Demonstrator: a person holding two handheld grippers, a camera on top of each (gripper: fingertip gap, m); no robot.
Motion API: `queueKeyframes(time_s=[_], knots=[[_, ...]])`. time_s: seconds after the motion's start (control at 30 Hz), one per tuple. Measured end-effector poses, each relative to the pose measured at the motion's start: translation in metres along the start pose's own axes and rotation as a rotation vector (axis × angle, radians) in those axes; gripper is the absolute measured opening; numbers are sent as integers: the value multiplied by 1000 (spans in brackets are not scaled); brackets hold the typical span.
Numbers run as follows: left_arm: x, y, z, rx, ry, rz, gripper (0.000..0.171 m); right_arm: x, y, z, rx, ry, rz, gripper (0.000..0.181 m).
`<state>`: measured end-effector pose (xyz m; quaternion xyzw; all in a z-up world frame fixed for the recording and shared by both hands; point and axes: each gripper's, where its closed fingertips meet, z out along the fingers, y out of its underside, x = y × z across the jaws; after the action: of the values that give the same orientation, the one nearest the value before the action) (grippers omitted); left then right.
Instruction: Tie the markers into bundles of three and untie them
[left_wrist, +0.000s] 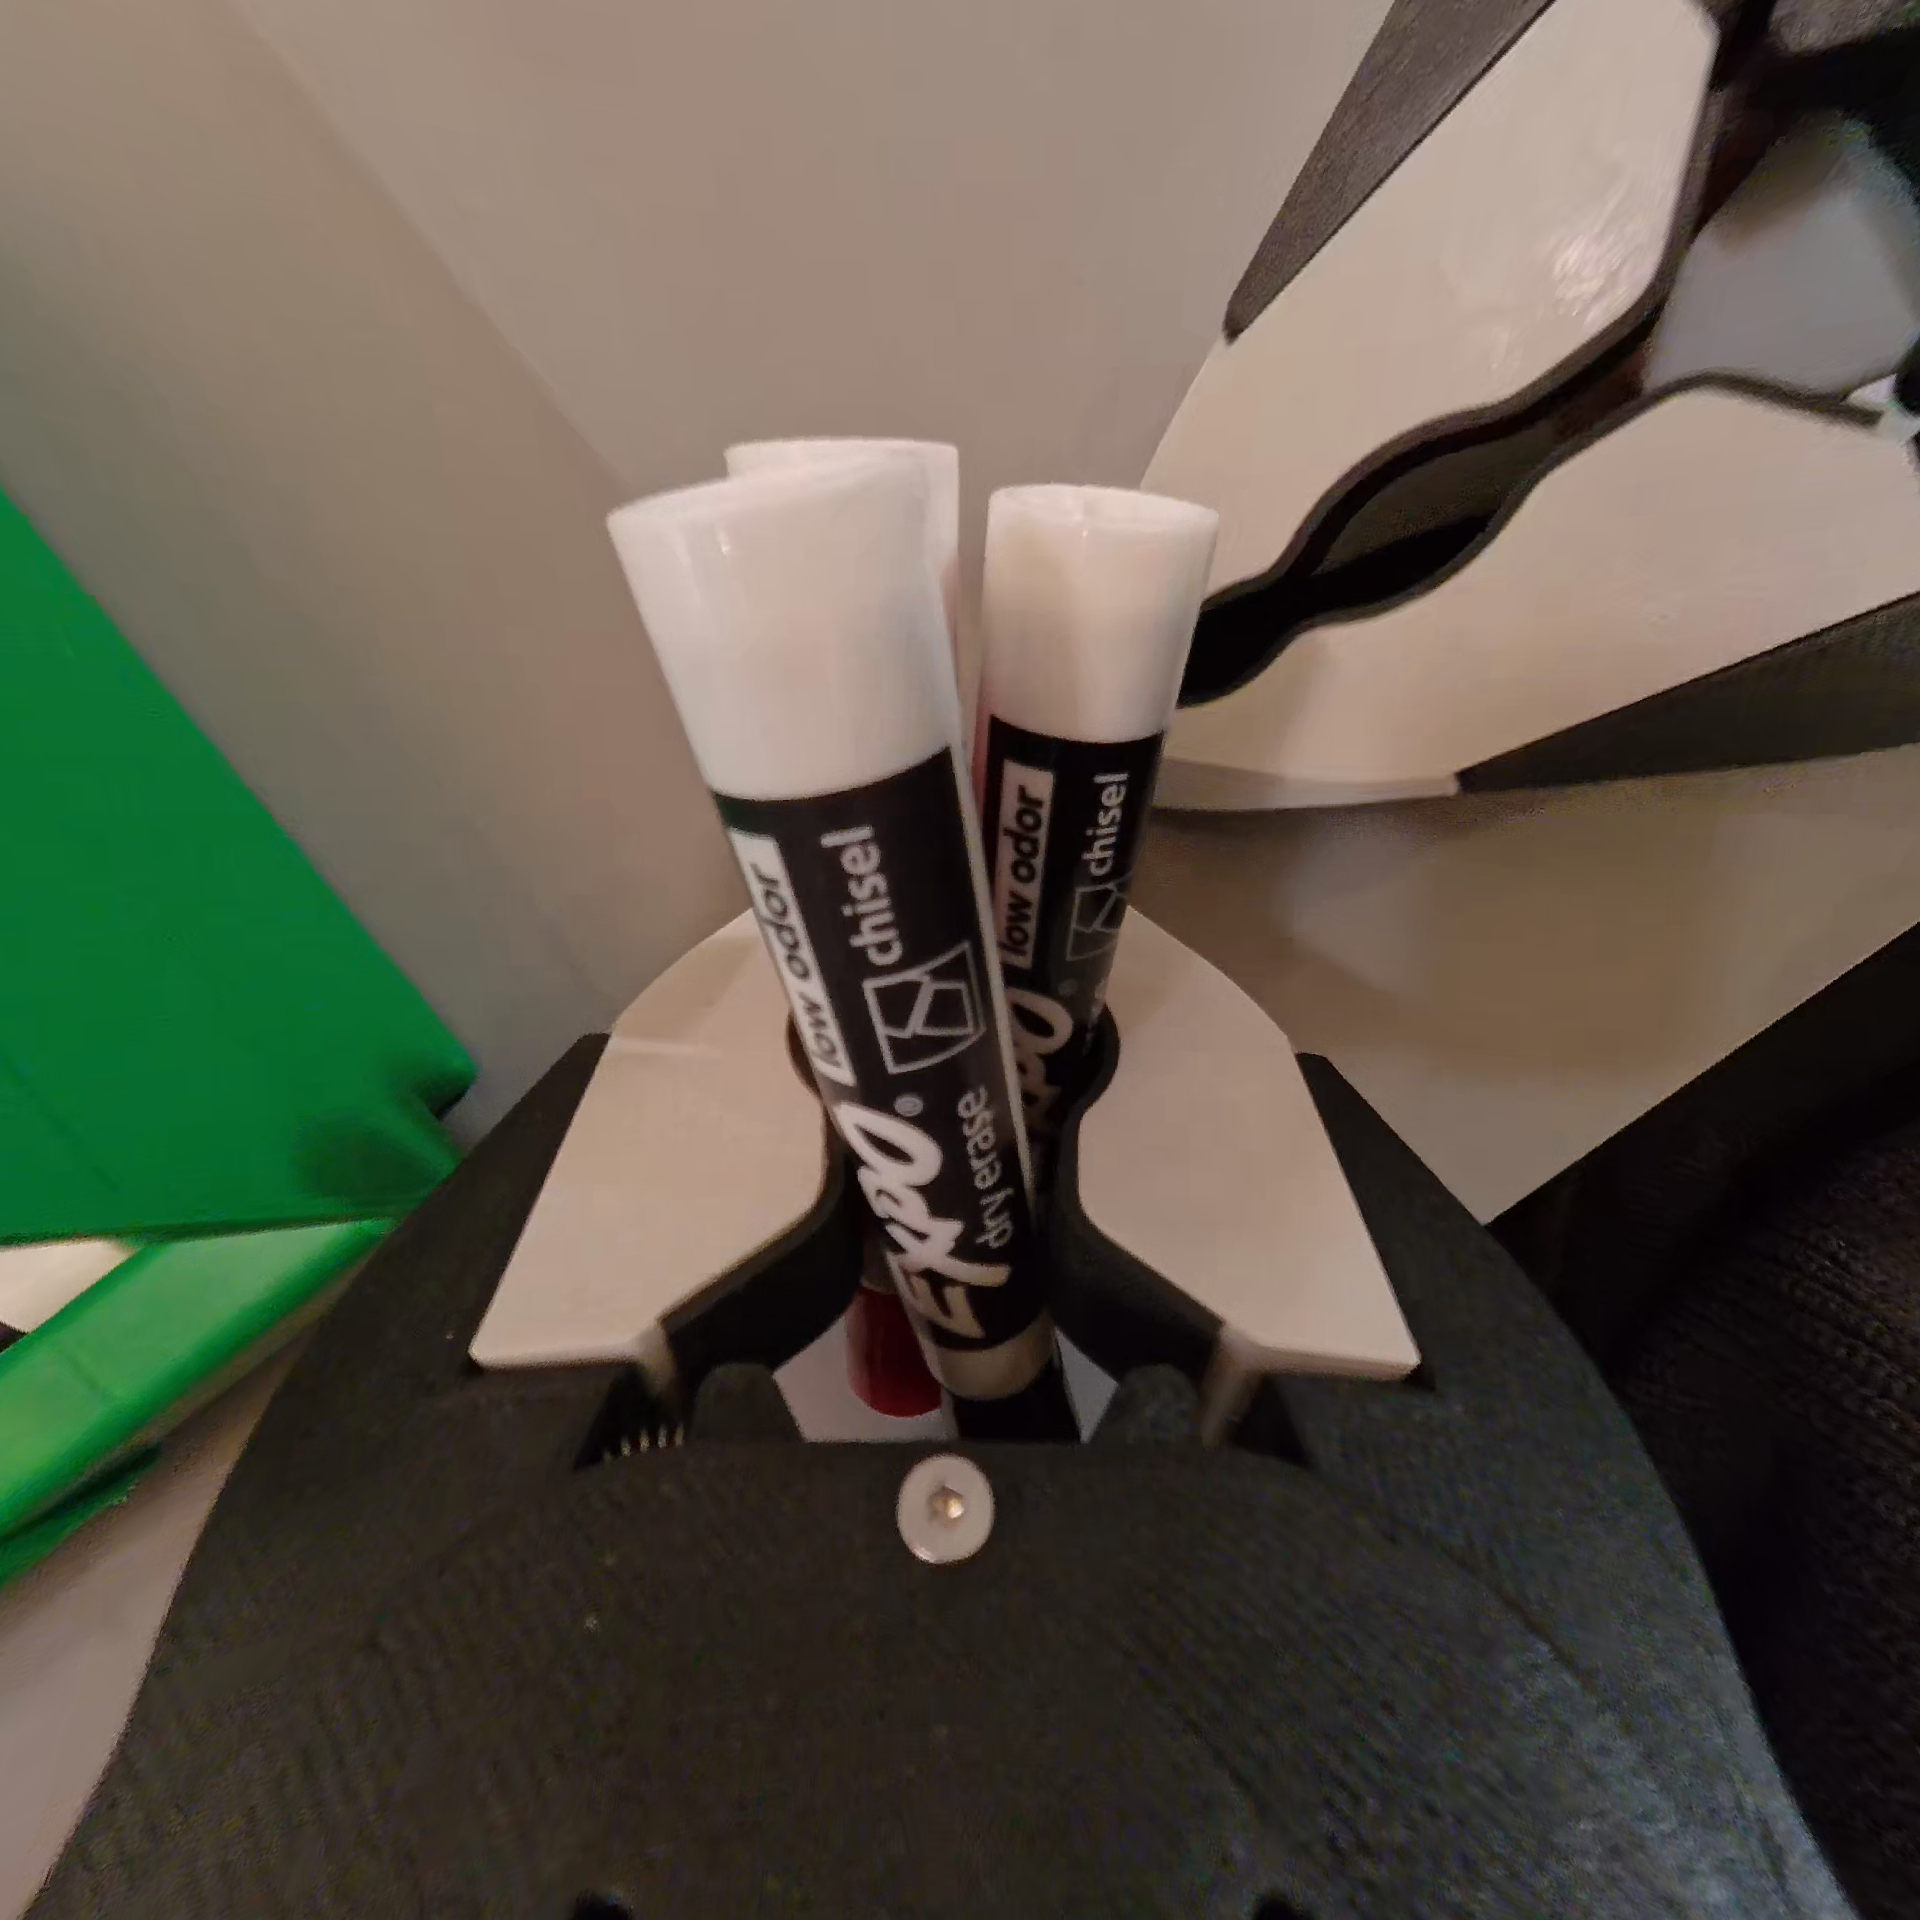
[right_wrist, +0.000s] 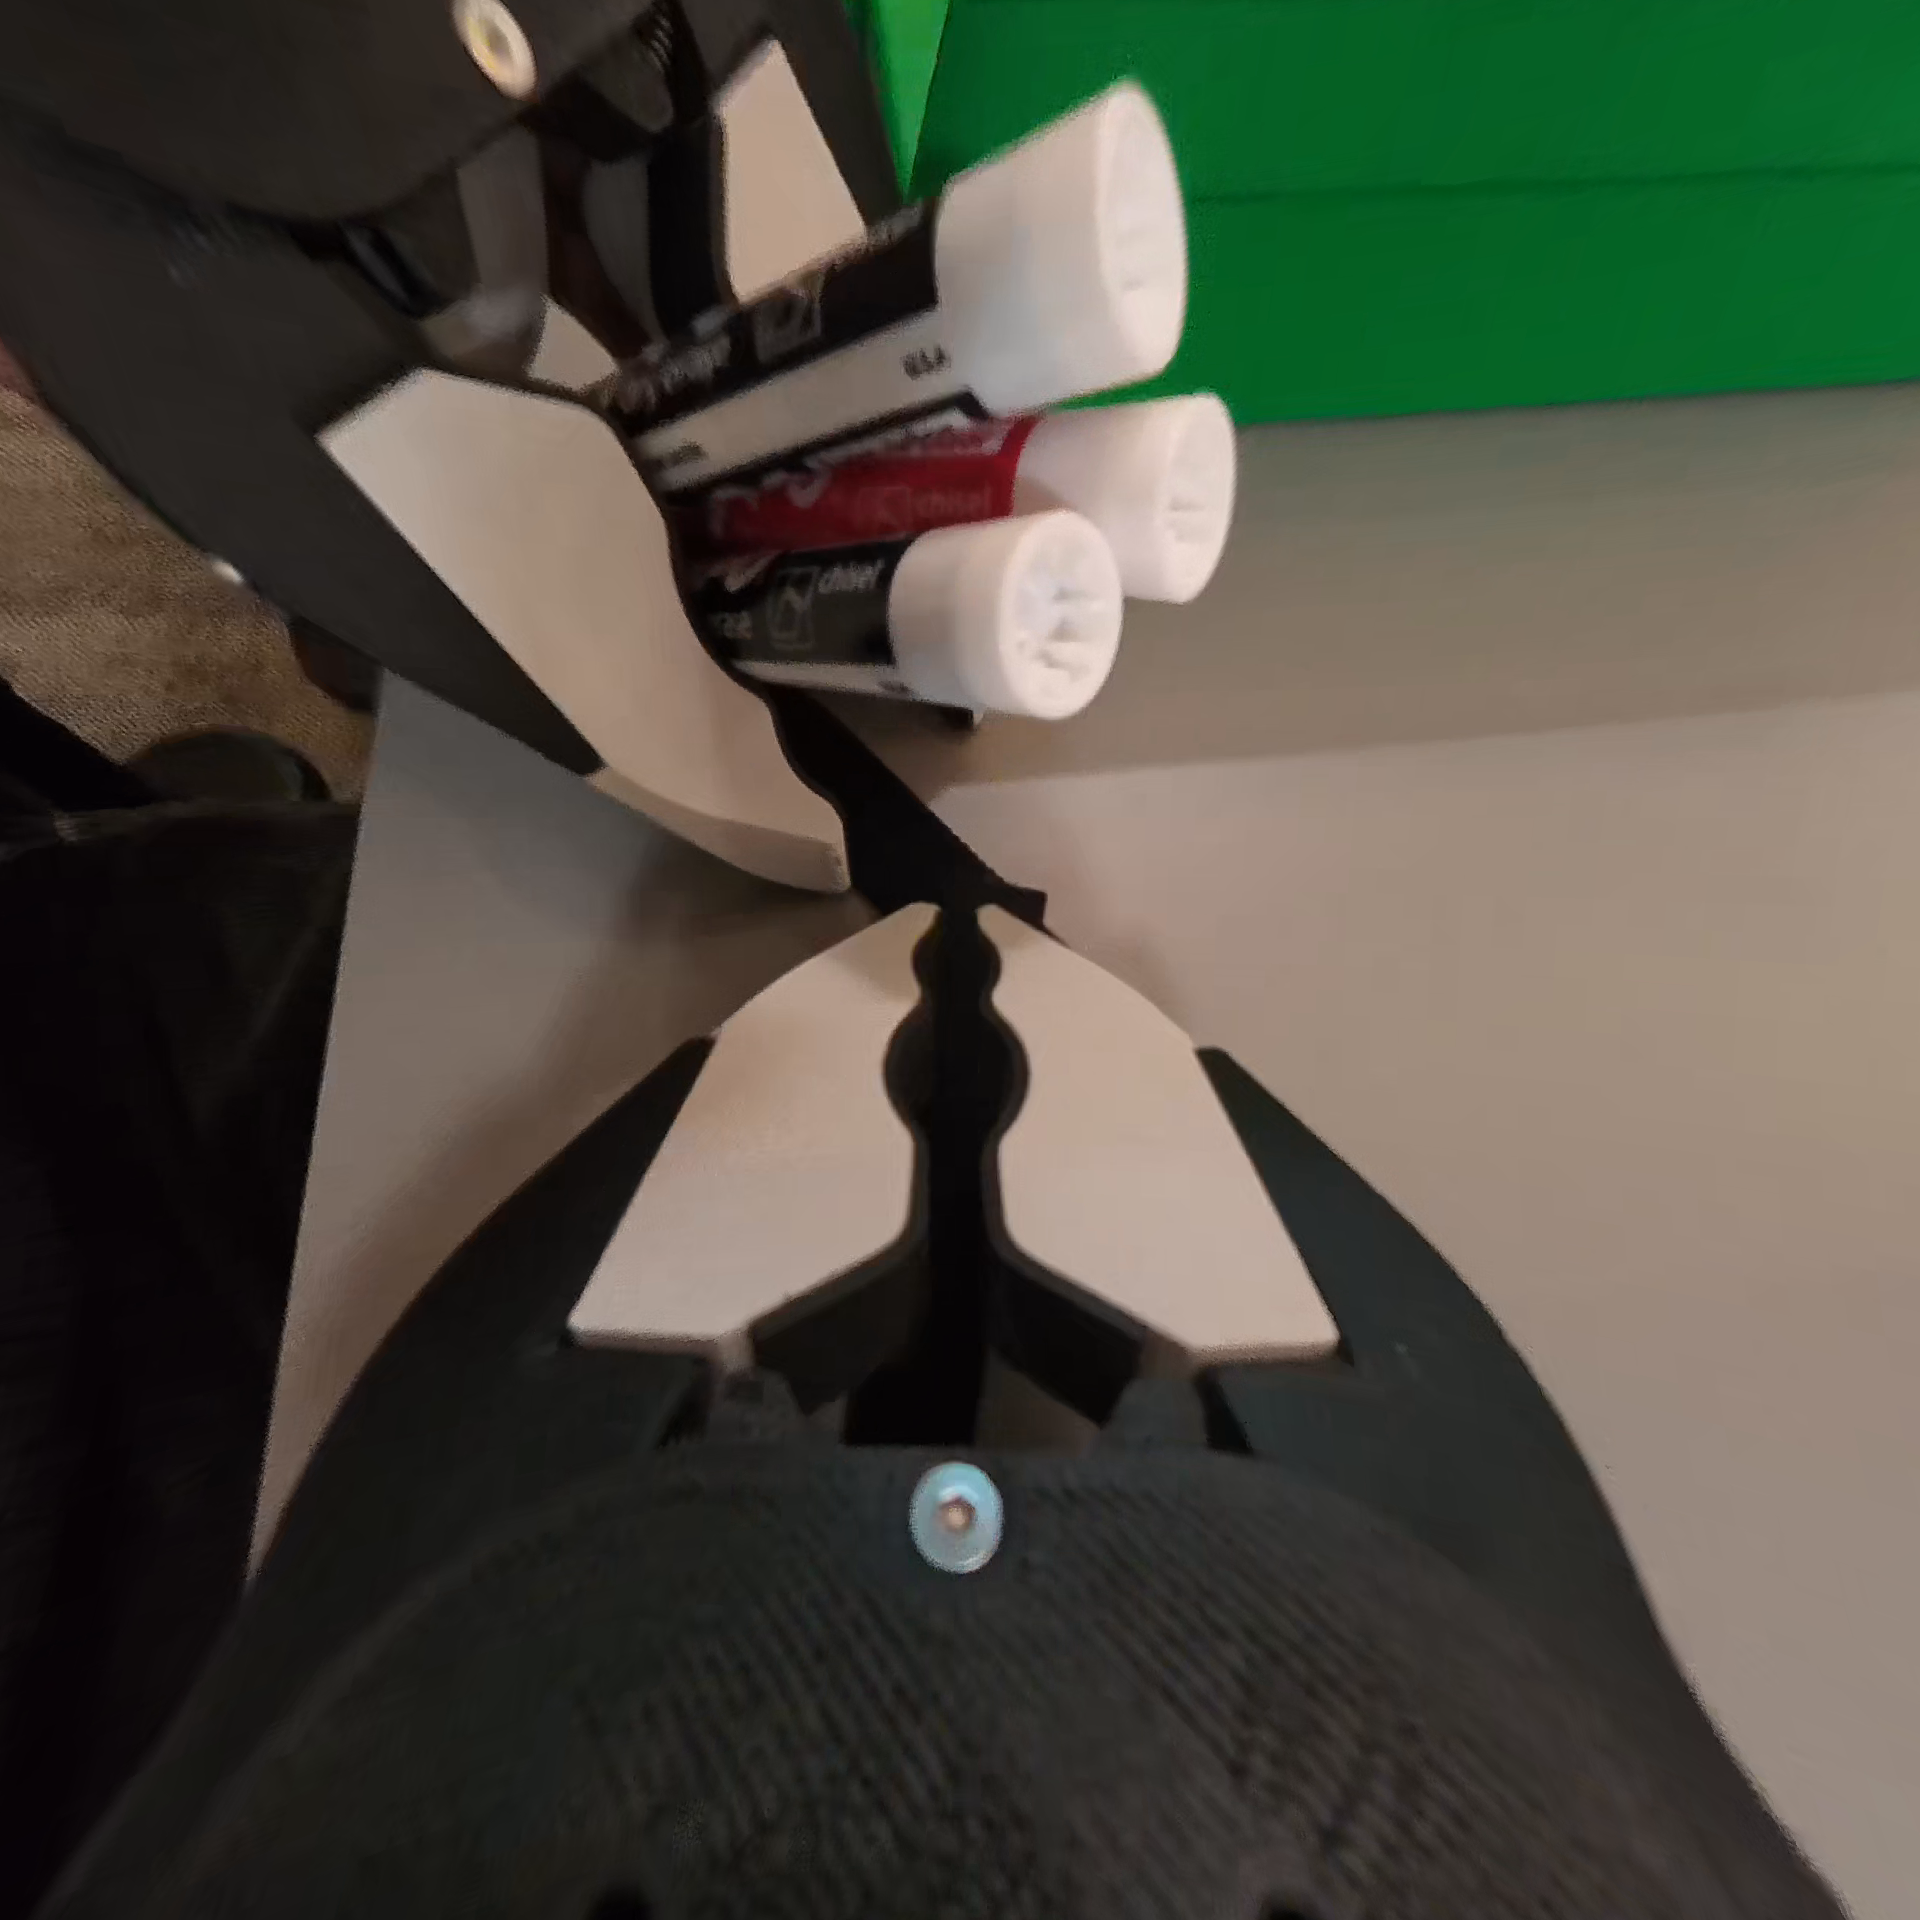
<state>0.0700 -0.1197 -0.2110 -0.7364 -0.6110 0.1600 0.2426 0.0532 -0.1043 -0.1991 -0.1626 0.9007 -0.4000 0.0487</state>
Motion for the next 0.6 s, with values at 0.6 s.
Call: queueKeyframes(time_s=[0.6], knots=[[-1, 1, -3, -5, 38, -62, 43, 16, 10, -23, 56, 22, 109, 2]])
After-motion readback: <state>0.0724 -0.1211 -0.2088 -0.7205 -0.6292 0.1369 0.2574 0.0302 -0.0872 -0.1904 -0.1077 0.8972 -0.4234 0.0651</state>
